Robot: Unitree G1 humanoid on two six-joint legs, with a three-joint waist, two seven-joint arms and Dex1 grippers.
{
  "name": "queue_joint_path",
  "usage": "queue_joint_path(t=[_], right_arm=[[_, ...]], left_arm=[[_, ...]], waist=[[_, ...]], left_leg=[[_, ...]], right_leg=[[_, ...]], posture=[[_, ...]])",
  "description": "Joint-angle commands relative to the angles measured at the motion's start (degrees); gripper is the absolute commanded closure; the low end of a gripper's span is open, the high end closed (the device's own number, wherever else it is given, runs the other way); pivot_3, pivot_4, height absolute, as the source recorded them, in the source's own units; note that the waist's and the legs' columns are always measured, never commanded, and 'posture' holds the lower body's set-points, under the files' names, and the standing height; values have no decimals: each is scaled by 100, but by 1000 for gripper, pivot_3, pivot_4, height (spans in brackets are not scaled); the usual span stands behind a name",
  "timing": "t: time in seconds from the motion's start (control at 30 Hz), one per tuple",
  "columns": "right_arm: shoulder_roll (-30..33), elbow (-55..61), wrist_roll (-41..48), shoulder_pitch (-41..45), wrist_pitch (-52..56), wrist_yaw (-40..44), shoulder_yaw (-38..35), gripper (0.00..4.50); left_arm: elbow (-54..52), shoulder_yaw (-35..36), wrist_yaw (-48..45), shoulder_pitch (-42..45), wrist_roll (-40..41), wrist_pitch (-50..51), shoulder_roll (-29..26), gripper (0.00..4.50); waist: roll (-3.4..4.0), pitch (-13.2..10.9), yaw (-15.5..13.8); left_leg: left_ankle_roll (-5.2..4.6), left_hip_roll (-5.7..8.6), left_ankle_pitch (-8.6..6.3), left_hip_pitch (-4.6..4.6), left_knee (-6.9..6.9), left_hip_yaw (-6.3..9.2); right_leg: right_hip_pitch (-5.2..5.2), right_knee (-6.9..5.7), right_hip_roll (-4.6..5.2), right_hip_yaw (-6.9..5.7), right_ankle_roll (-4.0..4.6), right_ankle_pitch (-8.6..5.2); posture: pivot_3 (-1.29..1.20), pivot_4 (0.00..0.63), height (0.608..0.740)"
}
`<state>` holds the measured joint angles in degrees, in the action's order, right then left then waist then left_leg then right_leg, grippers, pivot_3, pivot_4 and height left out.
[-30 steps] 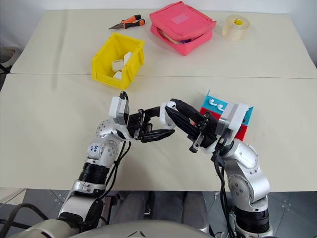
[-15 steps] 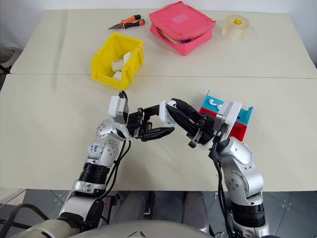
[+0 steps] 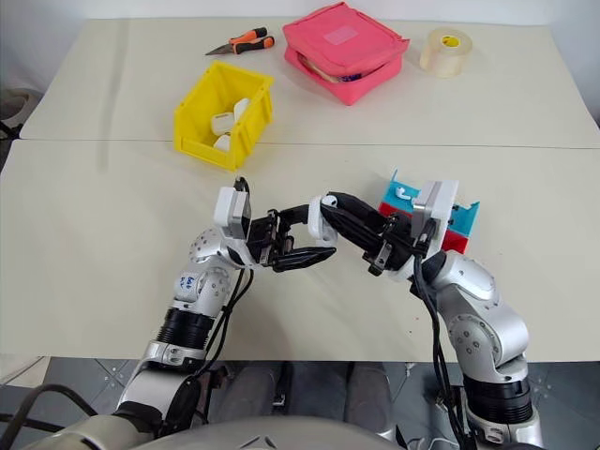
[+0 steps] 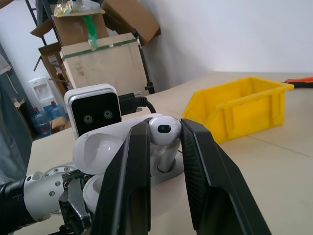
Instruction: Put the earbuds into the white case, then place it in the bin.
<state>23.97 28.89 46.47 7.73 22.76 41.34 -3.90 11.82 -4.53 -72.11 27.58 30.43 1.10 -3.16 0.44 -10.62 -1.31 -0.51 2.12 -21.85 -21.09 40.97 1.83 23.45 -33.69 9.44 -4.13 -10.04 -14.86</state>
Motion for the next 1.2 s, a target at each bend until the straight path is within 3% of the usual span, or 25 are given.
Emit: queue_joint_path(t=[0.03, 0.1, 0.5, 0.6, 0.77, 0.9, 1.03, 1.2], right_arm=[[145, 70, 106, -70, 229, 54, 26, 3987], [164, 79, 212, -53, 283, 65, 2, 3987], [307, 200, 515, 110, 451, 196, -124, 38], [422, 257, 564, 46, 462, 229, -290, 38], [1163, 408, 563, -611, 342, 605, -1224, 38], [1878, -6, -35, -1540, -132, 1417, -2141, 38], [2135, -773, -740, -2247, -930, 2024, -2786, 38], [2188, -1539, -1333, -2229, -1552, 2099, -2941, 38]], left_arm=[[-272, 119, 66, 228, 173, -234, 106, 1690], [-266, 116, 72, 230, 172, -250, 113, 1690], [-276, 126, 87, 214, 169, -287, 141, 1690], [-275, 116, 89, 191, 173, -310, 128, 1690], [-253, 145, -40, 58, 91, -398, -121, 1690], [-281, 187, -138, -67, 70, -509, -378, 1690], [-398, 197, -114, -196, 87, -585, -524, 1690], [-612, 193, -38, -370, 123, -572, -605, 1690]], waist=[[0, 0, -3], [0, 0, -4], [0, 0, -7], [0, 0, -5], [-1, 0, -24], [-1, 0, -24], [-1, 0, -24], [0, 0, -16]], left_leg=[[0, 0, 0, 0, 0, 0], [0, 1, 0, 0, 0, 0], [0, 1, 0, -1, 1, 0], [0, 0, 0, 0, 0, 0], [-4, 2, -2, -4, 1, 1], [-6, 1, -3, -4, 0, -3], [-7, 0, -3, 1, 0, -9], [-8, -1, -2, 6, 0, -12]], right_leg=[[0, 0, 0, 0, 0, 0], [0, 0, 0, 0, 0, 0], [-1, 0, 0, 0, 0, 0], [0, 1, 0, 0, 0, 0], [-1, 5, 1, 0, 0, 0], [-2, 6, 1, 0, 0, 0], [-6, 4, 0, 2, 0, 0], [-7, 3, 1, 7, -1, 1]], posture=[[0, 150, 740], [0, 150, 740], [0, 150, 740], [0, 150, 740], [0, 150, 740], [0, 150, 740], [0, 150, 740], [0, 150, 740]])
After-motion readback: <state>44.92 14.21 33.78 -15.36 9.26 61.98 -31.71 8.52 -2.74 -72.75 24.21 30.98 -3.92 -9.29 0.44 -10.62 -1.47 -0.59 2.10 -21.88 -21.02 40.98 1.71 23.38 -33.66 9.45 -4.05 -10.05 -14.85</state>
